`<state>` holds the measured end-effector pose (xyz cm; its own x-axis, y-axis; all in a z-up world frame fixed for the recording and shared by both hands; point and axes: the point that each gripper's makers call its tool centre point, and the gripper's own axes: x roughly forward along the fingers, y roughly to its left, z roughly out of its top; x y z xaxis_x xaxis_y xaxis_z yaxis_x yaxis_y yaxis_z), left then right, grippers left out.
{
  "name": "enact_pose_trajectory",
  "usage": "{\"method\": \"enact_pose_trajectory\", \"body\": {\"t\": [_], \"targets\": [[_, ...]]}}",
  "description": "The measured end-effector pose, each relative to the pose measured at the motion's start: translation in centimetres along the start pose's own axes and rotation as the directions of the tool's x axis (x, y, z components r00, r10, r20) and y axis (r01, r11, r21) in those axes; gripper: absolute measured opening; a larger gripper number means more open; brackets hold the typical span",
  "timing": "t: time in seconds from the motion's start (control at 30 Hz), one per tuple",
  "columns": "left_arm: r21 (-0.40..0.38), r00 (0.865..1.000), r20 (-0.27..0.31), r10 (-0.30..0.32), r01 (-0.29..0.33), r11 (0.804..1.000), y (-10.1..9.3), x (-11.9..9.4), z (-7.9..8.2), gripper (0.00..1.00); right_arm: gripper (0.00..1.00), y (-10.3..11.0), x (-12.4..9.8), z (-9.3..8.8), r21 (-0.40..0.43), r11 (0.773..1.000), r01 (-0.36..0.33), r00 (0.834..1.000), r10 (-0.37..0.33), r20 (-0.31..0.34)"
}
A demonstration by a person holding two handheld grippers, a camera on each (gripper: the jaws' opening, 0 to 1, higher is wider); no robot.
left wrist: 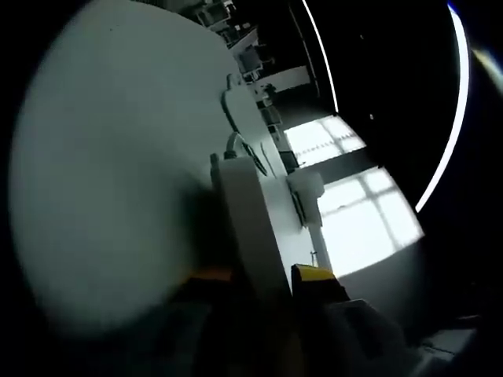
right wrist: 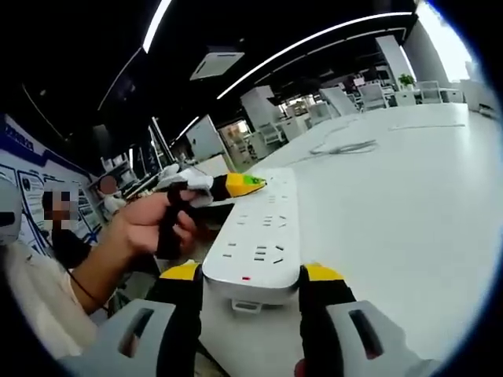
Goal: Pick up the power strip scattered on the table, fix it on the side mounting bracket of the table, and press the switch
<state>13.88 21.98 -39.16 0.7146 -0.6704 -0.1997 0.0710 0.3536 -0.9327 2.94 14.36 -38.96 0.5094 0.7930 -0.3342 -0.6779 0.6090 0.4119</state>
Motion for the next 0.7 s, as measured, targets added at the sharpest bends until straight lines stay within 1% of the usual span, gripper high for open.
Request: {"method": "enact_pose_trajectory", "body": {"t": [0.13, 0.2, 0.27, 0.37, 0.57, 0.7], "targets": [[-0.012, 1.0, -0.006, -0.003, 0.003, 1.0, -0.01, -0.06, -0.07, 0.3, 0.45, 0.04, -0.04, -0.08, -0.021, 1.0, -0.004, 1.0, 0.004, -0.004], [-0.009, 1.0, -0.01, 0.002, -0.002, 1.0, -0.26, -0.1, -0.64, 0.3, 0.45, 0.01, -0.07, -0.02, -0.041, 0.999, -0.003, 1.0, 0.003, 0.002], [-0.016, 1.0, -0.015, 0.002, -0.002, 1.0, -0.28, -0.12, -0.68, 0.29, 0.45, -0.03, -0.06, 0.0, -0.058, 0.998, -0.001, 1.0, 0.001, 0.001], [-0.032, 1.0, -0.015, -0.007, 0.007, 0.999, -0.03, -0.14, -0.3, 0.29, 0.44, -0.07, -0.06, 0.02, -0.081, 0.997, -0.001, 1.0, 0.001, 0.001], [-0.053, 1.0, -0.01, -0.02, 0.019, 0.998, 0.03, 0.05, -0.11, 0.28, 0.44, 0.12, -0.08, 0.11, -0.118, 0.993, -0.003, 1.0, 0.003, 0.003], [-0.059, 1.0, -0.008, -0.029, 0.029, 0.998, -0.09, 0.05, -0.01, 0.28, 0.44, -0.07, -0.3, 0.19, -0.12, 0.993, -0.01, 1.0, 0.011, 0.01]]}}
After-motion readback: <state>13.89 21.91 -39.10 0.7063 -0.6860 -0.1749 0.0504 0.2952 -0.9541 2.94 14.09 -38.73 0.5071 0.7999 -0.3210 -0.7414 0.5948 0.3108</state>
